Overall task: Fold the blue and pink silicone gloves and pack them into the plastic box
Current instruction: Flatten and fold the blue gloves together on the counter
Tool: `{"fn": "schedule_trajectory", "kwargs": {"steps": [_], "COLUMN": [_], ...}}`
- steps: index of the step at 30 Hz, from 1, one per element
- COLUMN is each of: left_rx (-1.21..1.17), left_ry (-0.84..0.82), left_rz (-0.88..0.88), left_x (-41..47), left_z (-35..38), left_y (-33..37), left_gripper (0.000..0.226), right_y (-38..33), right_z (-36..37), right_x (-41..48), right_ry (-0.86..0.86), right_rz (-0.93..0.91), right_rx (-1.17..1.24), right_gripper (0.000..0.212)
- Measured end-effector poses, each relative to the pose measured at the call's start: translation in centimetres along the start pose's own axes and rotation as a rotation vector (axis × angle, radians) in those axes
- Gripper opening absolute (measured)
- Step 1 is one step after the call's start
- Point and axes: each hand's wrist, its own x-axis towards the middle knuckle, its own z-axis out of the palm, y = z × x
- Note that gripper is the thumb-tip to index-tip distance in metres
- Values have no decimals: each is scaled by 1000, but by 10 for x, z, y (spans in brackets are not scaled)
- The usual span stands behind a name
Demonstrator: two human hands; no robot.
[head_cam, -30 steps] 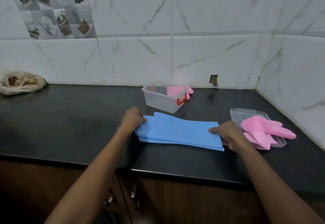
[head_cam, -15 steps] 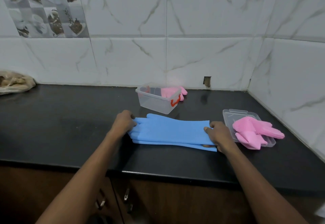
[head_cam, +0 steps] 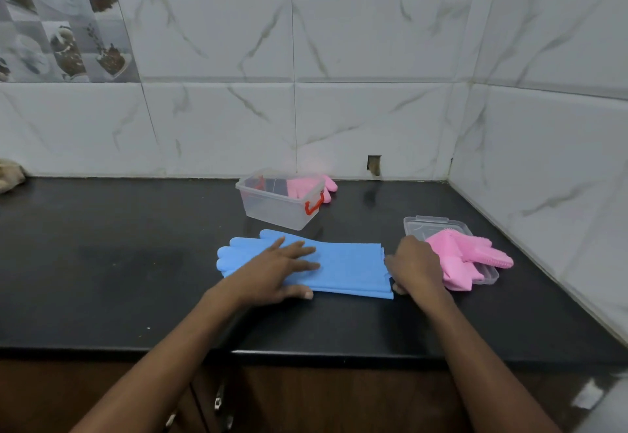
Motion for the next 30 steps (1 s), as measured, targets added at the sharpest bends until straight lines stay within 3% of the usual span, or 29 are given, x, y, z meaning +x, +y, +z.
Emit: {"fn": "schedule_trajectory", "kwargs": {"steps": [3, 6, 11, 15, 20, 22, 25, 28, 30], "left_rx": [45, 140, 173, 227, 18, -2, -25, -171, -276], "left_ry": [-17, 38, 65, 116, 308, 320, 258, 201, 198], "left_rz": [48, 95, 87, 77, -182, -188, -143, -47, -51], "left_x": [11, 21, 35, 46, 53, 54, 58, 57, 55], "left_z": [9, 18, 19, 24, 29, 30, 35, 34, 27], "left_y": [16, 31, 49, 70, 80, 85, 97, 99, 88], "left_gripper": [53, 46, 59, 30, 20, 19, 18, 28, 36], "right_y": [4, 13, 19, 20, 27, 20, 6, 0, 5], "right_z": [-4, -2, -5, -3, 4, 6, 10, 15, 15], "right_x": [-9, -14, -20, -20, -22, -23, -18, -15, -13], "right_ry": [-36, -106, -179, -245, -283, -344, -338, -238, -150], "right_rz": [63, 144, 253, 256, 297, 333, 341, 268, 269], "right_rx": [38, 392, 646, 738, 811, 933, 1099, 1043, 1012], "right_gripper": [14, 15, 25, 26, 71, 79, 60, 25, 22]}}
